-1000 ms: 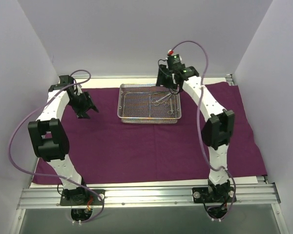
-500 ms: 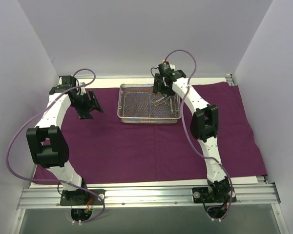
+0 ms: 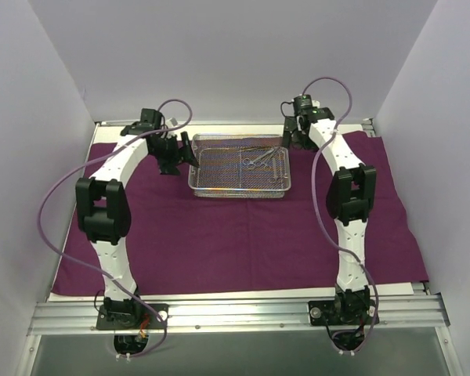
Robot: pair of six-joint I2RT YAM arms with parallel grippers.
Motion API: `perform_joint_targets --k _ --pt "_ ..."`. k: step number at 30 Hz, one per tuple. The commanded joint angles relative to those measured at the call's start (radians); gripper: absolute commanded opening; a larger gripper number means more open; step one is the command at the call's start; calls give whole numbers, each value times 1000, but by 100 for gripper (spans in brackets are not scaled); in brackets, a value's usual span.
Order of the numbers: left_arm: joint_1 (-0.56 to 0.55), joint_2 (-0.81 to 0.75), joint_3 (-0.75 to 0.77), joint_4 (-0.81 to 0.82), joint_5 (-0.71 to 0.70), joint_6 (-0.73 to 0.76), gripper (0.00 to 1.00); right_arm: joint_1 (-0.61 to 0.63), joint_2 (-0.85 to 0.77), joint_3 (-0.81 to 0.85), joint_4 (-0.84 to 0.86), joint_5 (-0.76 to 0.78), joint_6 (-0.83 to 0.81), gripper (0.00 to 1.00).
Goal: Open and lay out the surgical kit
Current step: Pick up the container from the surgical kit.
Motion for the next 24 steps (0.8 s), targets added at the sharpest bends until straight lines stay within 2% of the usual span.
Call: perform_joint_targets --k 1,7,13,15,24 --pt "-40 56 78 23 -69 -29 87 -18 -41 -21 -6 -64 -69 86" --pt "-58 99 155 -32 -216 -31 79 -18 5 -50 41 -135 -66 81" --pt "-60 79 180 -37 -238 0 80 -18 -153 -201 158 -78 -23 82" --pt "-58 88 184 -43 -248 6 80 -20 -181 -238 186 -108 -20 83" --pt "-66 186 197 -45 -222 8 81 -14 -86 -191 115 -165 -20 82"
